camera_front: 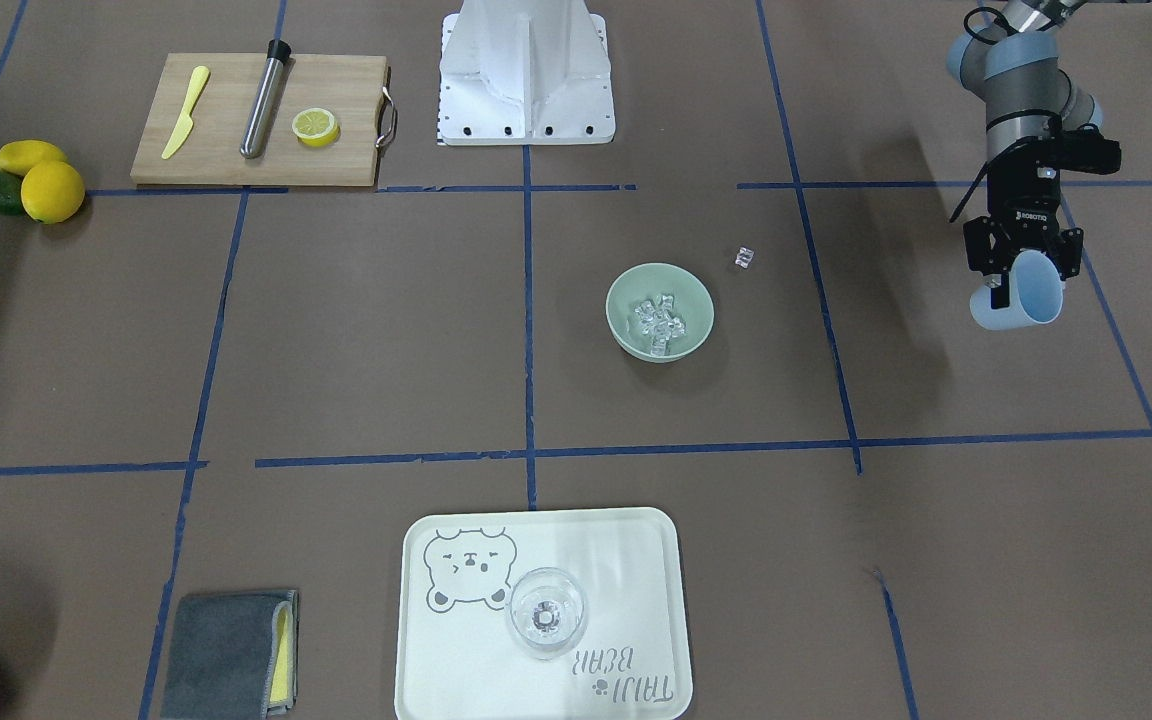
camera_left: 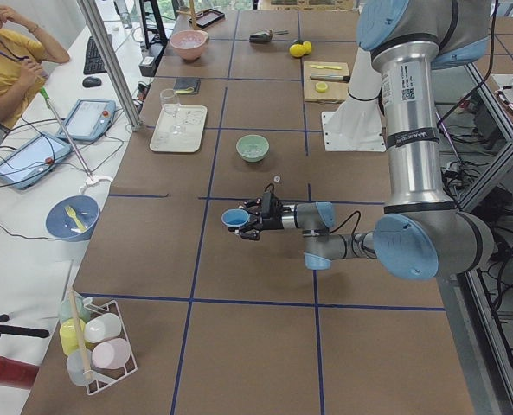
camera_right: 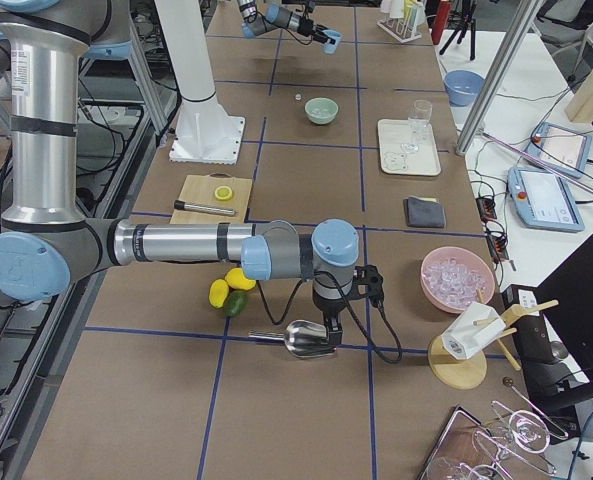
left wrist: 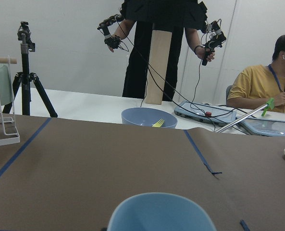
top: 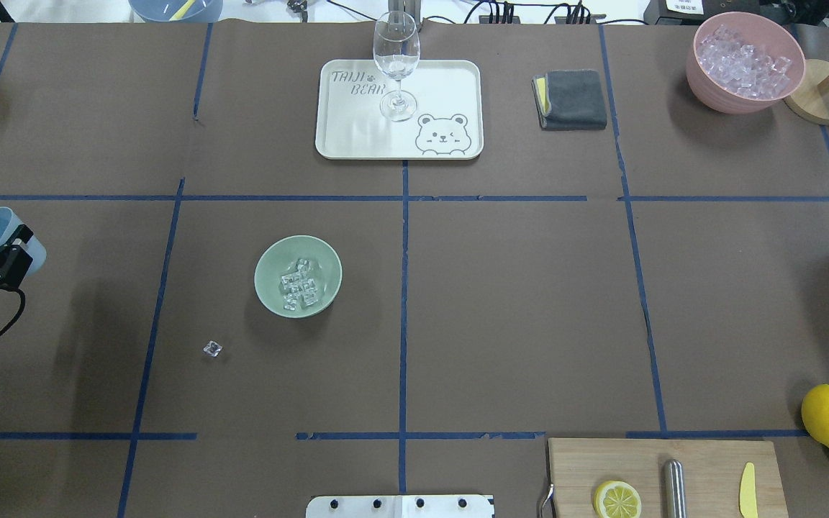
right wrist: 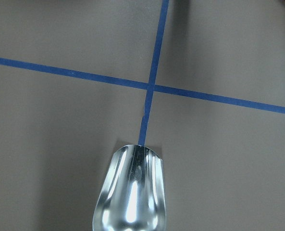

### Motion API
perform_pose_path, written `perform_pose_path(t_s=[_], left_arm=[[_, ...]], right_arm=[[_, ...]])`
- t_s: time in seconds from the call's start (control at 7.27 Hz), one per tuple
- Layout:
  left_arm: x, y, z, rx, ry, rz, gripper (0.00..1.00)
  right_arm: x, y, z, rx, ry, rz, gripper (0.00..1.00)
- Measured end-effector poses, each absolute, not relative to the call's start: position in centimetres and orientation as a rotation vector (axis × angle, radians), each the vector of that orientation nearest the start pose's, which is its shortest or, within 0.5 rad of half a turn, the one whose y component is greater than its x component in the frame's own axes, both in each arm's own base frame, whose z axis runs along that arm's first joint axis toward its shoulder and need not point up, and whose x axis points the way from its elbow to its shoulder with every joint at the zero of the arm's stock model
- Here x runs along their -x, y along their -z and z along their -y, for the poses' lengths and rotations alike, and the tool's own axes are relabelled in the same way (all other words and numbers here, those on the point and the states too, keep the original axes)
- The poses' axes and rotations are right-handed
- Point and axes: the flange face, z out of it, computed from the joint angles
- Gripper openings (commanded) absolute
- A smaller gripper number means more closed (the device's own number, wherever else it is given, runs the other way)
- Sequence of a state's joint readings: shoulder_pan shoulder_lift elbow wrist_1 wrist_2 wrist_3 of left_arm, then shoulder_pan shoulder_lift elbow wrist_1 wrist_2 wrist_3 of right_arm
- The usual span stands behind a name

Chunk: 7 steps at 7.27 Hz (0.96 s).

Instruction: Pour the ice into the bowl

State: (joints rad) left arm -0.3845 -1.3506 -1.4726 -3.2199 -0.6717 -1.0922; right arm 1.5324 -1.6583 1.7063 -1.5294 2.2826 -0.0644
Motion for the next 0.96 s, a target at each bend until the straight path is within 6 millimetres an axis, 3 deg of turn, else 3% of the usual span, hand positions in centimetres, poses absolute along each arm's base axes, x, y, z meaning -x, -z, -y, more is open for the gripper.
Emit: perform_pose_path(t_s=[0.41, 0.96], left_arm=[[-26.6, -63.8, 33.5, -1.198, 0.496, -0.753, 0.06], [-28.1, -64.1, 34.0, -1.203, 0.497, -0.739, 0.18]], right_arm=[[-5.1, -63.3, 46.3, -0.096, 0.130, 0.711, 1.00], [-5.1, -63.3, 46.3, -0.098, 0.129, 0.710, 1.00]])
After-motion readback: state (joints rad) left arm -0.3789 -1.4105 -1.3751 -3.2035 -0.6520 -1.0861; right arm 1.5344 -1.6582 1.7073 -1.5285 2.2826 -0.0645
